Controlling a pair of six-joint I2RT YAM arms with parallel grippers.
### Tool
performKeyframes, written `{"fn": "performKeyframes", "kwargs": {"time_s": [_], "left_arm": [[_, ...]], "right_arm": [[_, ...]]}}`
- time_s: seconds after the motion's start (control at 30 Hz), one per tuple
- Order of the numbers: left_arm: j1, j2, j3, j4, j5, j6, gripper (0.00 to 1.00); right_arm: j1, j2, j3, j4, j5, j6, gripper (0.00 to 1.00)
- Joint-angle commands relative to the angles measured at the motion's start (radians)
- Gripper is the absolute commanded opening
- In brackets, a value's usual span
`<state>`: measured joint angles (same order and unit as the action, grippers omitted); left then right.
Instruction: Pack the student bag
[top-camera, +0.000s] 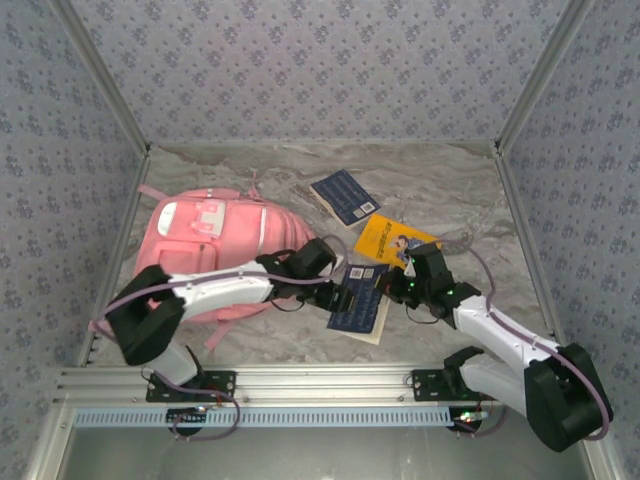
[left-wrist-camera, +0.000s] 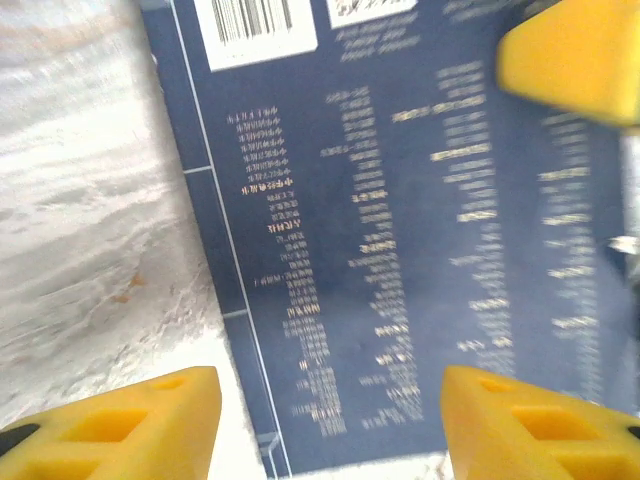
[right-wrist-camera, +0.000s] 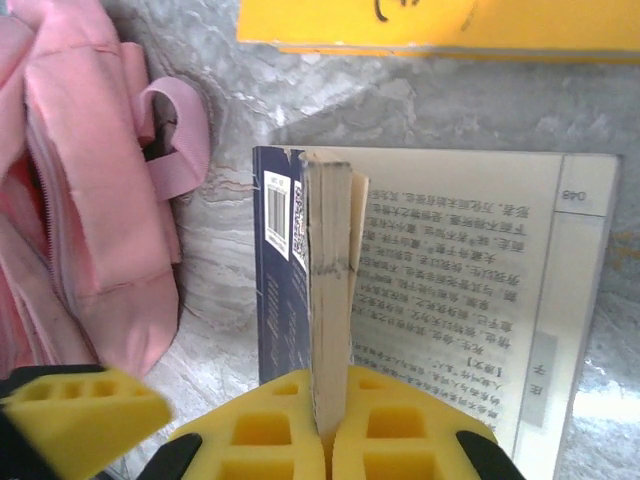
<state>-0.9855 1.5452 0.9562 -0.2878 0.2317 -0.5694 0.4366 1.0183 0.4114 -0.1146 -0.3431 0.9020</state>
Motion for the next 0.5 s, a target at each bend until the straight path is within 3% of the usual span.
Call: {"fn": "performKeyframes", "kwargs": {"time_s": [0.0, 0.27, 0.47], "left_arm": [[0.019, -0.129, 0.028, -0.111, -0.042, 0.026, 0.61], [0.092, -0.347, 0.027, -0.23, -0.12, 0.054, 0.66], [0.217, -0.447, -0.033, -0.104, 0.118, 0.025, 0.73]], "right_arm": [[0.005, -0.057, 0.042, -0.027, 0.007, -0.058, 0.0], [0.006, -0.242, 0.143, 0.022, -0.16, -0.141, 0.0], [0.007, -0.25, 0.226, 0.144, -0.358, -0.092, 0.0]]}}
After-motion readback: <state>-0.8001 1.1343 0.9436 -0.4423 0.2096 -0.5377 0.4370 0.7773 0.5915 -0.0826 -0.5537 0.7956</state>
